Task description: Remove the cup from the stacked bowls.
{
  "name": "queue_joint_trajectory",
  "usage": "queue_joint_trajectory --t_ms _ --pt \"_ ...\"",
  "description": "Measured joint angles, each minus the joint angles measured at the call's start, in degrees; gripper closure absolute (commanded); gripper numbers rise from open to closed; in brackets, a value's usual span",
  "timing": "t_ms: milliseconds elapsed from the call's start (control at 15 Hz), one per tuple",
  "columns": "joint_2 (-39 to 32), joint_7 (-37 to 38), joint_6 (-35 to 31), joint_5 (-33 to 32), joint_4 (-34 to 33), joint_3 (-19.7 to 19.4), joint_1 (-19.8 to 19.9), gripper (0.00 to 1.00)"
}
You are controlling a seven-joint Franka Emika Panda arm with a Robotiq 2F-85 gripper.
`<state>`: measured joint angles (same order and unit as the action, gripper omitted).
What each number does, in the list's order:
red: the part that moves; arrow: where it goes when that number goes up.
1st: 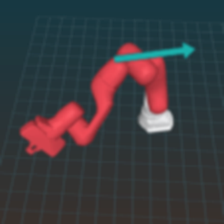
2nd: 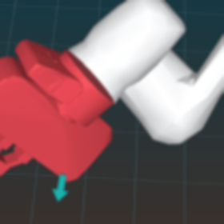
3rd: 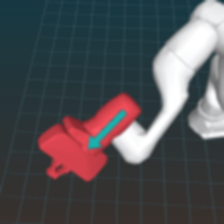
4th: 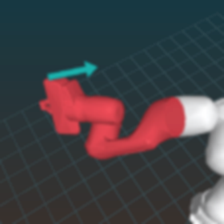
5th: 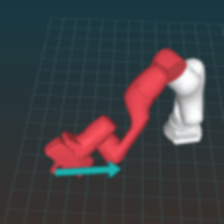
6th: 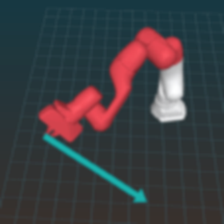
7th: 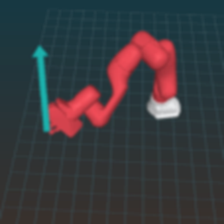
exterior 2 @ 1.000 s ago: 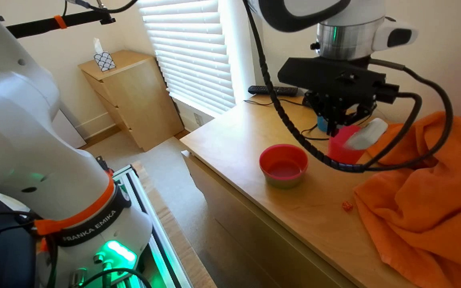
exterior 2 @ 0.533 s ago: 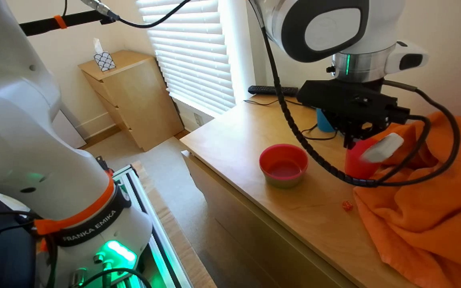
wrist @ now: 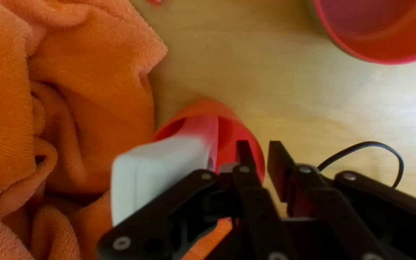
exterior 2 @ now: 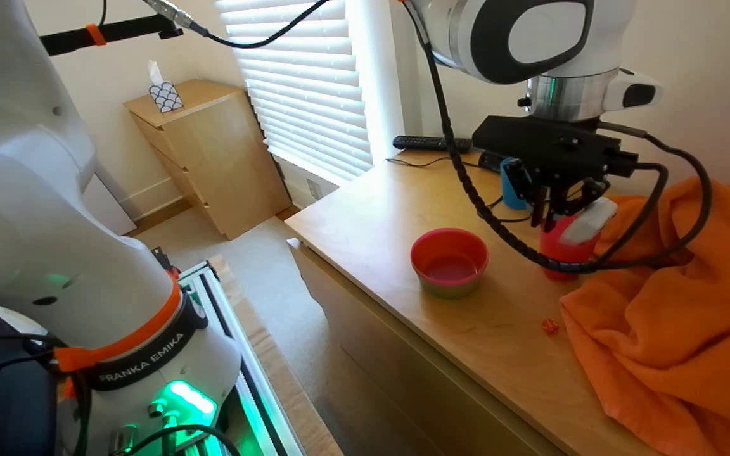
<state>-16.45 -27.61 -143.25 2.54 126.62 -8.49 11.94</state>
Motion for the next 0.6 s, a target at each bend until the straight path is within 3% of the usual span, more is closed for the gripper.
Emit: queue_joint_trajectory --t_ms 200,400,467,533,600 --pt "1.3 1.1 3.8 -0.6 -0.2 0.3 -0.2 0.26" --pt "6.2 2.9 3.3 -2.8 3.2 0.4 -1.1 0.04" --pt "8.9 3.7 2.0 -3.9 5.2 0.5 -1.4 0.00" --pt "11.9 4.6 0.3 -5.3 7.5 0.5 -1.7 0.15" --pt "15.2 4.8 -0.6 -6.0 9.9 0.5 -2.0 0.06"
